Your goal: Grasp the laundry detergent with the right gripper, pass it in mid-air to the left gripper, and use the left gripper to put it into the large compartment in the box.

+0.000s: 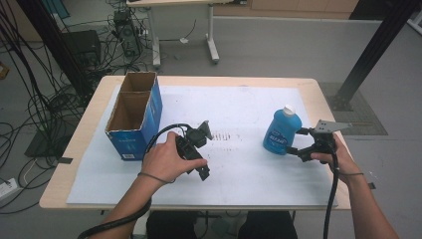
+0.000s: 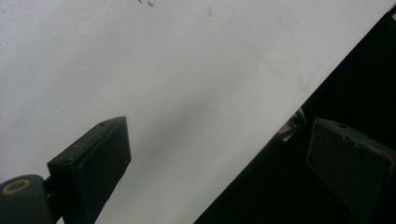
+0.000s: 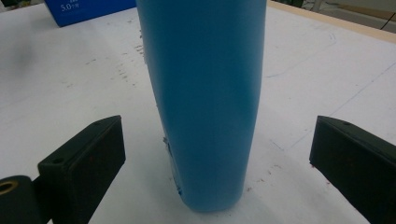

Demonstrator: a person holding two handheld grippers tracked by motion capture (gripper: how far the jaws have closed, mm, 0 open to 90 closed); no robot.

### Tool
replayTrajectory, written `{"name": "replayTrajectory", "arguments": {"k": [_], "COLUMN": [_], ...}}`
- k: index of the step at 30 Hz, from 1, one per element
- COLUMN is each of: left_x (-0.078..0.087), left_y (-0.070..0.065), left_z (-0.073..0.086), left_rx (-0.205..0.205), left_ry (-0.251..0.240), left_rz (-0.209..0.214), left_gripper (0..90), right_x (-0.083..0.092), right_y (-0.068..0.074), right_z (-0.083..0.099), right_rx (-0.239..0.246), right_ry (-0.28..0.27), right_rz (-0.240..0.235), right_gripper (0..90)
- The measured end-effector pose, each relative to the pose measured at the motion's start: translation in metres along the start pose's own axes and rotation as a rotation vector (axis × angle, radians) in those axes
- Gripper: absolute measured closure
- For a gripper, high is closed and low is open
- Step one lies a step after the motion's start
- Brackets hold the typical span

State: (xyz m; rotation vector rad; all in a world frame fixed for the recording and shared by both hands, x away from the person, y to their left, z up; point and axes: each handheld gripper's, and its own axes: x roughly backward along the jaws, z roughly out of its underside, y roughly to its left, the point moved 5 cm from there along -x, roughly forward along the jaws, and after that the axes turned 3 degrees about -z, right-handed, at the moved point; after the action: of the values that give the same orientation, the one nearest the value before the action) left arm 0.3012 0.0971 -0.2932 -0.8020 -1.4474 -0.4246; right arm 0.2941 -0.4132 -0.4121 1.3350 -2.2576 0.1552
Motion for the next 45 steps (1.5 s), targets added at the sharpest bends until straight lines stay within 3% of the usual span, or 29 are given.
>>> {"name": "replayTrajectory", "arguments": {"k": [45], "left_x": [-0.004], "left_y": [0.000], "left_z": [0.004], "left_rx": [0.012], "left_ry": [-0.009], "left_rz": [0.014], "left_gripper": [6.7], "right_x": [-0.022], "right_y": [-0.002], "right_z": [0.002], "right_rx": [0.021], "right_ry": [-0.024], "right_rz": [-0.035], "right_gripper": [3.7]}}
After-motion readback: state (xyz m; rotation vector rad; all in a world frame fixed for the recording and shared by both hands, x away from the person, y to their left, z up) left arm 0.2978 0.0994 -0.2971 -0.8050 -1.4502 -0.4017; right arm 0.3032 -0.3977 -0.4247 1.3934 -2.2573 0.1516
